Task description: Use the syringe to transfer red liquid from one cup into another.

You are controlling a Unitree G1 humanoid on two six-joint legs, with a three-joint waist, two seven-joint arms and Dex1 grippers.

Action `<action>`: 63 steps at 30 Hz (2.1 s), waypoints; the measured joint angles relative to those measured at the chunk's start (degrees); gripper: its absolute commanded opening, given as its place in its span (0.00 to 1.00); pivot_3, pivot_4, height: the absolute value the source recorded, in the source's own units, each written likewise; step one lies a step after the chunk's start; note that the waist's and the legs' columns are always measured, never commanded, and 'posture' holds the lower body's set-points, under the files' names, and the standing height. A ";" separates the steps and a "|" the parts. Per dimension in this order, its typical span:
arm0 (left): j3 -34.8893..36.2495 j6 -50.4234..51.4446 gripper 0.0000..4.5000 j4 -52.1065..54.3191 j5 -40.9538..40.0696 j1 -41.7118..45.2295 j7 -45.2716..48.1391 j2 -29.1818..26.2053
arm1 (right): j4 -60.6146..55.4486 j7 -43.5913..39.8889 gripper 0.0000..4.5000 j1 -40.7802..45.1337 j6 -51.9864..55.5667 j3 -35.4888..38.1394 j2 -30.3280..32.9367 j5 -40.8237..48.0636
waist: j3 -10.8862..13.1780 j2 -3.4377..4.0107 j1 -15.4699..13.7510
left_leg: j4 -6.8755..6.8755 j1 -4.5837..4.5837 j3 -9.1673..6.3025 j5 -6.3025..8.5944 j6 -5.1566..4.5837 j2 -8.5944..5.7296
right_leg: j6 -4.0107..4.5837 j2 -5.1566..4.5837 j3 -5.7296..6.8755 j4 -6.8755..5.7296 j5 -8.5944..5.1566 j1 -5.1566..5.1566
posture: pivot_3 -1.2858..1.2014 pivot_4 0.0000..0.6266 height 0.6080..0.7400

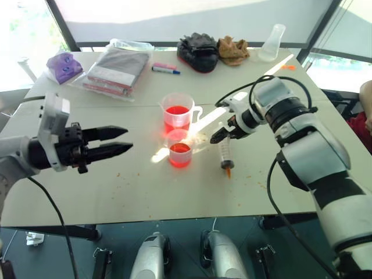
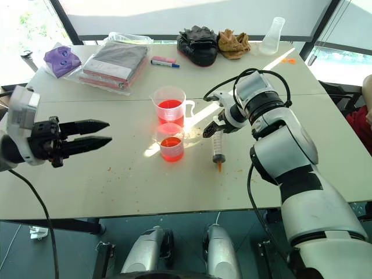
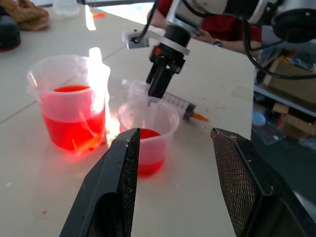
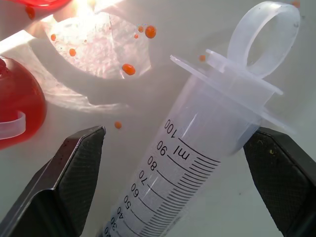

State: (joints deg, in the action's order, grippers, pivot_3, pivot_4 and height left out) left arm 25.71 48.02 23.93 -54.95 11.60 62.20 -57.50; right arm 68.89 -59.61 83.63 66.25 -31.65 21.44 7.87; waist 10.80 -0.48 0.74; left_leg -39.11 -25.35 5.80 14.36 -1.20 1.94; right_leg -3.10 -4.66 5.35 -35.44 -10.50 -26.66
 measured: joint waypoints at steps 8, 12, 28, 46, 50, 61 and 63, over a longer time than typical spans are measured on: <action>-1.47 -2.46 0.53 -1.48 2.32 1.01 2.10 -2.00 | 2.20 -0.69 0.39 -0.34 -1.20 4.64 -2.26 -4.84 | -0.04 -0.01 0.33 | 0.01 0.09 0.02 -0.02 0.04 -0.01 | 0.00 0.04 0.00 -0.01 0.00 0.08 | 0.52 0.24 1.00; -2.95 -3.02 0.53 -1.64 3.18 1.75 1.67 -1.72 | 2.18 -0.17 0.32 -0.55 -0.46 6.69 -2.87 -6.16 | -0.06 -0.04 0.40 | 0.00 0.23 0.02 -0.02 0.05 0.00 | 0.00 0.03 0.00 -0.01 0.00 0.21 | 0.52 0.24 1.00; -6.15 -10.25 0.53 -23.21 12.62 15.15 3.69 -4.54 | -22.26 7.10 0.32 7.46 -12.86 31.79 4.57 2.22 | 0.01 0.03 0.26 | 0.20 0.02 0.16 -0.03 0.09 -0.02 | -0.02 0.09 -0.03 -0.09 0.00 -0.13 | 0.52 0.24 1.00; -17.33 -29.28 0.53 -53.36 29.39 51.02 0.78 13.29 | -36.13 16.40 0.32 -15.79 -52.13 36.36 -16.01 7.63 | 0.01 -0.05 0.13 | -0.05 -0.02 0.24 -0.27 0.42 -0.11 | -0.17 0.03 -0.01 -0.46 0.07 -0.04 | 0.52 0.24 1.00; -18.21 -32.28 0.53 -57.62 30.86 55.34 1.89 15.74 | -36.18 16.38 0.32 -17.90 -52.65 35.37 -16.31 7.71 | 0.01 -0.05 0.30 | -0.05 0.00 0.23 -0.28 0.42 -0.11 | -0.18 0.04 -0.03 -0.55 0.07 -0.08 | 0.52 0.24 1.00; -19.93 -41.18 0.53 -70.67 35.35 63.64 4.07 23.94 | -39.76 17.80 0.32 -21.03 -52.57 33.20 -18.00 8.00 | 0.01 -0.05 0.40 | -0.05 0.01 0.23 -0.27 0.40 -0.10 | -0.18 0.04 -0.03 -0.60 0.07 -0.09 | 0.52 0.24 1.00; -20.01 -42.05 0.53 -71.69 35.73 63.70 4.44 24.54 | -40.36 18.13 0.32 -21.52 -52.33 32.92 -18.01 8.06 | 0.01 -0.05 0.39 | -0.05 0.02 0.22 -0.26 0.38 -0.10 | -0.18 0.04 -0.03 -0.61 0.07 -0.09 | 0.52 0.24 1.00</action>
State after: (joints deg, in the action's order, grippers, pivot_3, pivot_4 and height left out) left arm 5.70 5.96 -47.76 -19.22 75.30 66.64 -32.96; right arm 28.53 -41.48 62.10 13.91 1.27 3.43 15.93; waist 10.81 -0.53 1.13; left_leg -39.17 -25.33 6.02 14.10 -0.82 1.84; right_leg -3.28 -4.62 5.32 -36.05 -10.43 -26.75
